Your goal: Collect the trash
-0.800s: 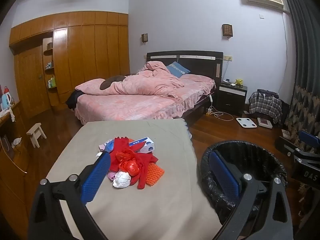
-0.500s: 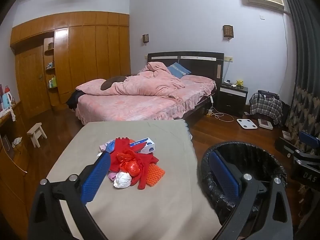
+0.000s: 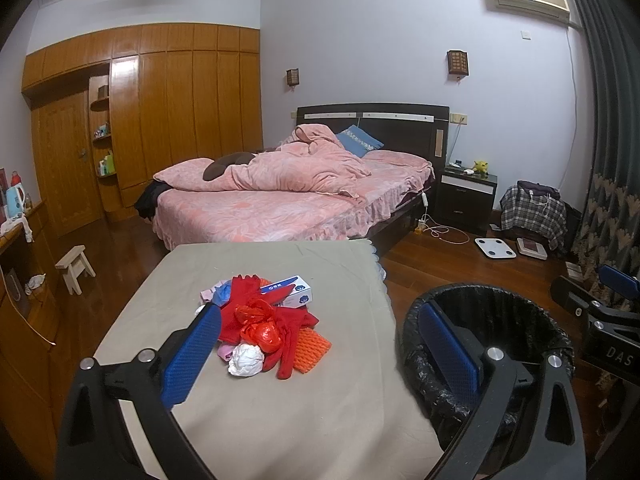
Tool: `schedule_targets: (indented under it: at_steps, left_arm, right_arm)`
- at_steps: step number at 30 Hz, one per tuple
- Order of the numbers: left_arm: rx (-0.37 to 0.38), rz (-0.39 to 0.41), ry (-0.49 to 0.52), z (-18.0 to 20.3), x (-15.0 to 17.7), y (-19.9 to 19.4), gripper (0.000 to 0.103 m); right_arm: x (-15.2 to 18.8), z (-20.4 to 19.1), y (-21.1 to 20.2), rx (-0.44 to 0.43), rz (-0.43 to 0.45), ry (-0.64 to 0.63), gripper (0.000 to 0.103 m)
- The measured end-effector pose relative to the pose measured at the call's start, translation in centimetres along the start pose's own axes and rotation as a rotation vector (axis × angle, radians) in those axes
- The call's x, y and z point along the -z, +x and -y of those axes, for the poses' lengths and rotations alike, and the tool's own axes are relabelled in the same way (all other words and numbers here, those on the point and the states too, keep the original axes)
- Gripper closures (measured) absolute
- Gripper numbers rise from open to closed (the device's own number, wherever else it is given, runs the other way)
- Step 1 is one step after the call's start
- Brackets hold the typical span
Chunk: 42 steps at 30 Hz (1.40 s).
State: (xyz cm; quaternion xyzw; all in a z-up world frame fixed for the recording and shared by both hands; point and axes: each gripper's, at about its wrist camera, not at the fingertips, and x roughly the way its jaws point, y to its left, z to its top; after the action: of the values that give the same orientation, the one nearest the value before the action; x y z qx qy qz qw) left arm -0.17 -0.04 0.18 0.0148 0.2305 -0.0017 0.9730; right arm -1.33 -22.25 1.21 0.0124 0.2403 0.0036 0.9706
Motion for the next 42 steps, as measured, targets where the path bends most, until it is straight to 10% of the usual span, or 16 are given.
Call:
schedule_targets:
  at_steps: [42]
  left_arm:
    - [-0.002,-0.002,0.000,-0.17,-0.32,0.01,0.006]
  right_arm:
    - [-0.06,-0.13,0.28,-0.002,-0.001,0.001,0.005]
